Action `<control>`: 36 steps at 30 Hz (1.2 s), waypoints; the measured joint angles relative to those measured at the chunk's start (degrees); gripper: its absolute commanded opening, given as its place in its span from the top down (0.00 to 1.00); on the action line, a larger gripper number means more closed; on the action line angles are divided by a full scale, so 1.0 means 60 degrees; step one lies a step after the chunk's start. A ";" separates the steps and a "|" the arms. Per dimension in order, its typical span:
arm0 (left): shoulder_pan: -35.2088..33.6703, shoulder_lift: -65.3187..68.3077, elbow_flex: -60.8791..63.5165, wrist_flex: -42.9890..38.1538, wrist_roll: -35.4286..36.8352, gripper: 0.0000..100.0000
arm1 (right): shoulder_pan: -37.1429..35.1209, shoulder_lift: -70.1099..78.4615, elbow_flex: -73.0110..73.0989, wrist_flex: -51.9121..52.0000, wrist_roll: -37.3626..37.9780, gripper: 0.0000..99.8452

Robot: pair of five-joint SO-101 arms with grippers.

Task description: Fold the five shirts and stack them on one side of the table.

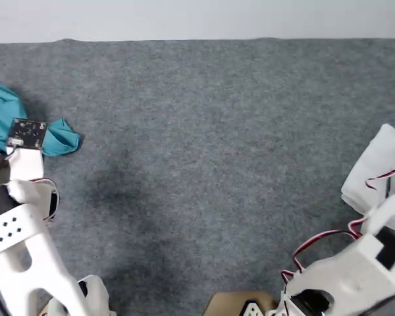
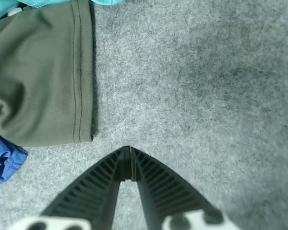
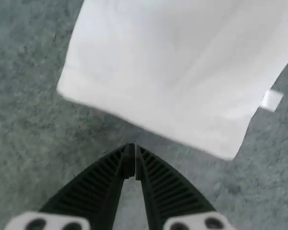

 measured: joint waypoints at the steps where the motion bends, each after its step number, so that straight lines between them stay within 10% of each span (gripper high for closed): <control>1: 0.0000 0.0000 -0.0176 0.0147 0.0000 1.00 | 0.0000 -0.0161 0.0000 0.0161 0.0000 0.99; 17: 0.0000 -0.0220 -0.1421 0.1553 0.0000 1.00 | -0.1641 -0.4425 0.2418 0.1172 -0.1201 0.99; 36: 0.0000 -0.2711 -0.0425 0.1582 0.0366 1.00 | -0.6388 -0.8982 0.7560 0.0117 -0.5963 0.99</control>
